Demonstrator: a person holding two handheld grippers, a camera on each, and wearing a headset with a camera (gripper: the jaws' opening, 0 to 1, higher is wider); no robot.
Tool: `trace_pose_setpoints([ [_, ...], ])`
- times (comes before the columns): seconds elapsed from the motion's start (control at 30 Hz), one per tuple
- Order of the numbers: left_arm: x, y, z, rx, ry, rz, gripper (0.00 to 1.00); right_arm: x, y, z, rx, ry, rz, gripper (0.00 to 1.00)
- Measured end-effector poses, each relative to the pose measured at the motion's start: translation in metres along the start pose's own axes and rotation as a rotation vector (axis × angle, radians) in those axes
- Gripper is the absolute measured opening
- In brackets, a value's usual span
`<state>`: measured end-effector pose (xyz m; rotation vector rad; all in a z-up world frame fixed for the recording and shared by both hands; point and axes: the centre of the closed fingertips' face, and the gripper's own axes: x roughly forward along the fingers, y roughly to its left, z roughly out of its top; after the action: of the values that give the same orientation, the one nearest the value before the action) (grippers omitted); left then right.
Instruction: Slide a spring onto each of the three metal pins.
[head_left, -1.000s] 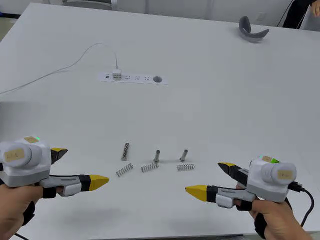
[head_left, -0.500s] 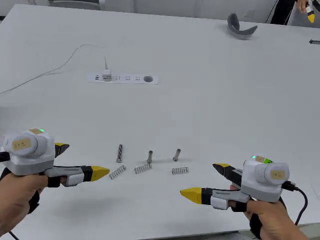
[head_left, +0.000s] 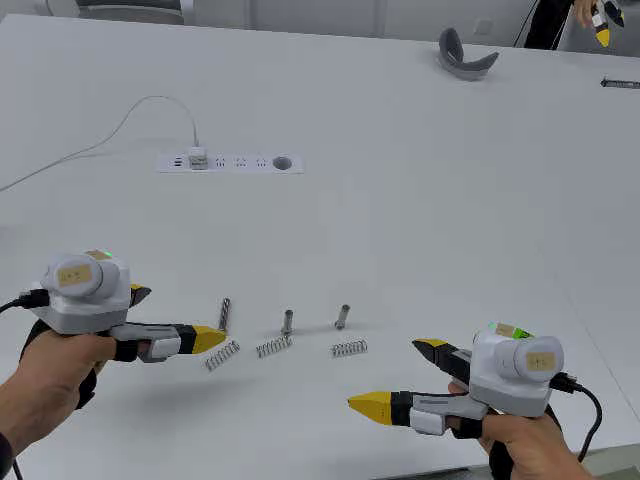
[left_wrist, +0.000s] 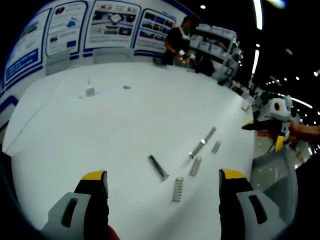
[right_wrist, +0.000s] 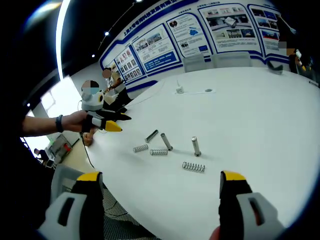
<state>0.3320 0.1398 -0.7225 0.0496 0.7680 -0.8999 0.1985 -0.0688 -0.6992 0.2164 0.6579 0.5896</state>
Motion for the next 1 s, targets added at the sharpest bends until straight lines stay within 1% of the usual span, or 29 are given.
trace_pose_setpoints([
  [0.27,0.016,0.008,-0.002,-0.011,0.026,0.01,0.87,0.001,0.0,-0.004,0.001,0.012,0.0,0.98],
  [0.4,0.023,0.011,-0.001,-0.017,0.031,0.018,0.82,0.004,0.001,-0.008,-0.001,0.023,0.001,0.97],
  [0.53,0.033,0.015,0.0,-0.024,0.033,0.028,0.77,0.004,0.002,-0.009,-0.001,0.024,0.001,0.97],
  [0.63,0.04,0.019,-0.001,-0.03,0.036,0.042,0.71,0.005,0.002,-0.01,-0.002,0.027,0.002,0.96],
  [0.7,0.045,0.02,-0.001,-0.041,0.04,0.043,0.69,0.006,0.003,-0.011,-0.001,0.03,0.004,0.96],
  [0.83,0.054,0.019,-0.001,-0.046,0.047,0.046,0.64,0.007,0.003,-0.012,-0.003,0.037,0.005,0.96],
  [1.0,0.067,0.017,-0.005,-0.061,0.065,0.053,0.58,0.008,0.003,-0.012,0.001,0.041,0.008,0.96],
])
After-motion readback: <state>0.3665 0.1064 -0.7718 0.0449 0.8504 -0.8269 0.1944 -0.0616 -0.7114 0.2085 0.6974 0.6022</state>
